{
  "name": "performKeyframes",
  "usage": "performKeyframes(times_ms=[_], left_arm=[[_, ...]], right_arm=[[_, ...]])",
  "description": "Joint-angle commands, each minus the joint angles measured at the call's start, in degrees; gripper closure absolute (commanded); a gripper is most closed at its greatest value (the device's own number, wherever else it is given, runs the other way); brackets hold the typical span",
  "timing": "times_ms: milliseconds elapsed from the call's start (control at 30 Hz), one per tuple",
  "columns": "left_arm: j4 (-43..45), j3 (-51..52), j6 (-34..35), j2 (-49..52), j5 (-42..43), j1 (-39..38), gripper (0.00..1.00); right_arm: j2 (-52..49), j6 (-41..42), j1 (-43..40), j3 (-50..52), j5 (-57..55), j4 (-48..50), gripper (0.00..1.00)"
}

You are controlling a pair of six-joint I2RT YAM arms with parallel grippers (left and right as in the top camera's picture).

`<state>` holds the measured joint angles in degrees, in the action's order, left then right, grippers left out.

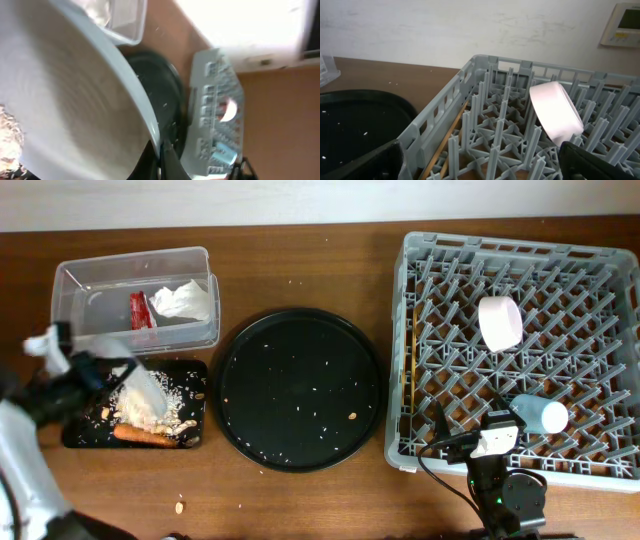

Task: Sort waste into correct bins and load items into the dishwasher rack
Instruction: 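Tip the white plate over the black tray to dump the food, then carry the white plate to the rack and stand it upright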

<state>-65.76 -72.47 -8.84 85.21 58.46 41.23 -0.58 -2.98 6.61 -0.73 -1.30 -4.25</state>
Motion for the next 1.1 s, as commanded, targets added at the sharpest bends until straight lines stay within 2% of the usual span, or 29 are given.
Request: performKeyframes(times_ms=[0, 67, 200, 233, 300, 333, 400, 467, 500, 567, 667, 700, 900, 933, 967, 1000, 1067], left_arm=[[0.13, 5.9, -11.19, -4.13, 16.65, 7.58, 0.99], [0.15, 9.29, -16.52, -4.15, 22.05, 8.68, 1.0], [-0.02, 10.49, -17.42, -4.7, 23.63, 8.04, 0.99], [-0.07, 10.16, -16.87, -5.44, 22.77, 6.25, 1.0], [0.5, 8.11, -14.32, -7.04, 17.18, -2.21, 1.0], [4.31, 5.73, -8.31, -7.41, 13.53, -10.27, 1.0], [18.1, 1.44, 7.56, -7.39, 1.09, -27.5, 1.0], [39.69, 0.5, 21.86, -6.43, -10.43, -46.14, 1.0], [58.1, 0.5, 32.17, -2.16, -12.0, -56.22, 1.0], [77.75, 0.5, 43.04, 5.2, -7.04, -62.34, 1.0], [100.56, 0.5, 57.92, 16.63, -2.38, -67.36, 1.0], [103.67, 0.48, 60.61, 20.33, -2.19, -68.78, 1.0], [102.66, 0.48, 60.67, 28.13, 0.5, -71.71, 1.0], [100.3, 0.48, 60.22, 28.26, -0.52, -71.67, 0.95], [97.9, 0.48, 58.77, 28.26, -1.51, -71.3, 0.74], [96.43, 0.48, 56.43, 28.26, -1.64, -70.55, 0.01], [97.0, 0.35, 55.87, 28.09, 0.59, -68.96, 0.01]], right_arm=[[0.37, 0.42, -0.31, 0.42, -0.5, -0.2, 0.02], [0.37, 0.42, -0.31, 0.42, -0.5, -0.2, 0.02], [0.37, 0.42, -0.31, 0.42, -0.5, -0.22, 0.02], [0.37, 0.42, -0.31, 0.42, -0.5, -0.2, 0.02], [0.37, 0.42, -0.31, 0.42, -0.5, -0.2, 0.02], [0.37, 0.42, -0.31, 0.42, -0.5, -0.2, 0.02], [0.37, 0.42, -0.31, 0.42, -0.5, -0.2, 0.02], [0.37, 0.42, -0.31, 0.42, -0.5, -0.2, 0.02], [0.37, 0.42, -0.31, 0.42, -0.5, -0.2, 0.02], [0.37, 0.42, -0.31, 0.42, -0.5, -0.2, 0.02], [0.37, 0.42, -0.31, 0.42, -0.5, -0.2, 0.02], [0.37, 0.42, -0.31, 0.42, -0.5, -0.2, 0.02], [0.37, 0.42, -0.31, 0.42, -0.5, -0.2, 0.02], [0.37, 0.42, -0.31, 0.42, -0.5, -0.2, 0.02], [0.37, 0.42, -0.31, 0.42, -0.5, -0.2, 0.02], [0.37, 0.42, -0.31, 0.42, -0.5, -0.22, 0.02], [0.37, 0.42, -0.31, 0.42, -0.5, -0.2, 0.02]])
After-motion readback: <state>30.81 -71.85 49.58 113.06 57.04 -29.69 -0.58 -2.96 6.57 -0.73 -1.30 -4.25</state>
